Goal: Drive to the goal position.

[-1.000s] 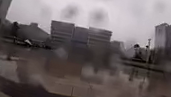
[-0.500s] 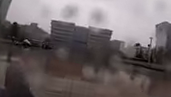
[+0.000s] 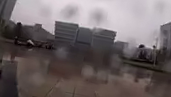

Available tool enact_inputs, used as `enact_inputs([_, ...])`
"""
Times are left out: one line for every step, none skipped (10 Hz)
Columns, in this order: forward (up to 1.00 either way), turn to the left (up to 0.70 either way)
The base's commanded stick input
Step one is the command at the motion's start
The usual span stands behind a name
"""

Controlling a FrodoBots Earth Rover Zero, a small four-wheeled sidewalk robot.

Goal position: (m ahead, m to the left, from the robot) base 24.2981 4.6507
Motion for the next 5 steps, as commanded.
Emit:
enact_inputs([0.70,0.00])
enact_inputs([0.70,0.00])
enact_inputs([0.70,0.00])
enact_inputs([0.70,0.00])
enact_inputs([0.70,0.00])
